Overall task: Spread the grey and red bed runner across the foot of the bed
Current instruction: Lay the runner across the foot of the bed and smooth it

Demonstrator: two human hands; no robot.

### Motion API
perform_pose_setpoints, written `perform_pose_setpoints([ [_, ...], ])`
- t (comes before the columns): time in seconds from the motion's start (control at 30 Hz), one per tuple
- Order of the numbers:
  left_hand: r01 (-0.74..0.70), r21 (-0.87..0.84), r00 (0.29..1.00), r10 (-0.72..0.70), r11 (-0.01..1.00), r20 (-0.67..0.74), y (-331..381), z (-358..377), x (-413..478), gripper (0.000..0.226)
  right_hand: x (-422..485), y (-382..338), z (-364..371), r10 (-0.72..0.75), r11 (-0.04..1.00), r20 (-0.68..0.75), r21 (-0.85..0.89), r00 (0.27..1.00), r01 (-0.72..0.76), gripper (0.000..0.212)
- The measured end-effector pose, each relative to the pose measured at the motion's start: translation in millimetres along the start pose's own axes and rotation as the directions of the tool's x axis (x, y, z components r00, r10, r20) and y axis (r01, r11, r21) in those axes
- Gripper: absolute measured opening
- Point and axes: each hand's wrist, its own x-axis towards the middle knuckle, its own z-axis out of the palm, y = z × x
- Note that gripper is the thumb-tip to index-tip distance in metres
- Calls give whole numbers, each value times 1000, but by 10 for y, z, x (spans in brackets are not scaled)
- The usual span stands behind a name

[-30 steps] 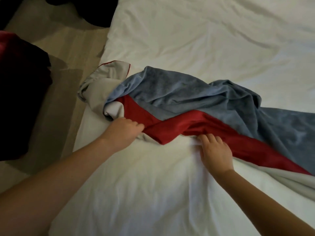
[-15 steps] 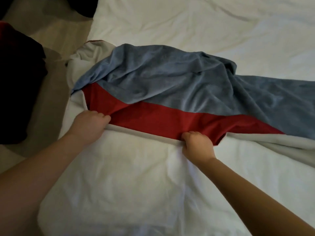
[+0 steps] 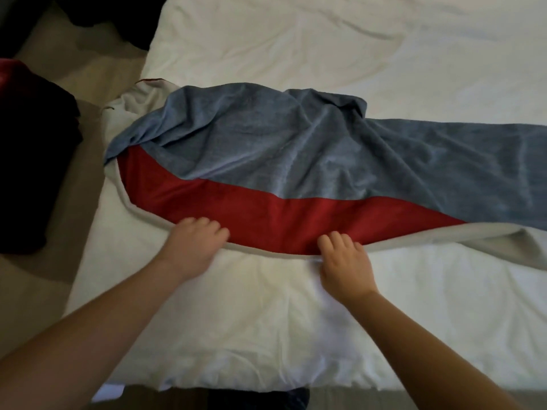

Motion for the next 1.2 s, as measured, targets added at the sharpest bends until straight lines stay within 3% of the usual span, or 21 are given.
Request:
perform_pose_setpoints([
  [0.07,-90,-7,995,89,996,-53,262,-16,136,15,-26,275,33,102,992,75,-85,992,-95,29],
  [0.17,-54,-61,999,54,997,-1,499,-6,290,23,-4,536,61,188,973,127,-156,974,-168,23],
  [0.27,141,-208,986,-120,968,111,549,94,323,5,-18,568,62,242,969,141,-82,960,-232,18],
  [0.3,180,-246,979,-149,952,140,545,133,306,9,-52,562,67,256,967,152,-42,955,-252,16],
  [0.4,172,-310,979,-128,935,158,563,176,205,10,-250,542,66,251,963,187,53,950,-265,8],
  [0.5,146,-303,974,-83,942,212,611,171,74,9,-507,498,89,199,968,233,105,952,-228,12],
  [0.6,52,-313,988,-2,948,157,588,131,-16,9,-637,457,113,154,978,247,102,957,-184,15],
  [0.73,-91,-117,989,104,989,102,393,8,-93,31,-535,377,47,80,991,232,86,969,-102,21],
  [0.93,151,4,982,-150,989,114,-202,33,-212,31,-164,-143,-25,-227,961,172,198,959,193,30],
  [1.07,216,2,959,-213,976,185,-301,68,-279,16,21,-536,22,-250,944,179,264,952,198,23],
  [1.2,225,-95,971,-215,970,103,-247,68,-441,28,-53,-676,-8,-339,932,173,194,925,305,19],
])
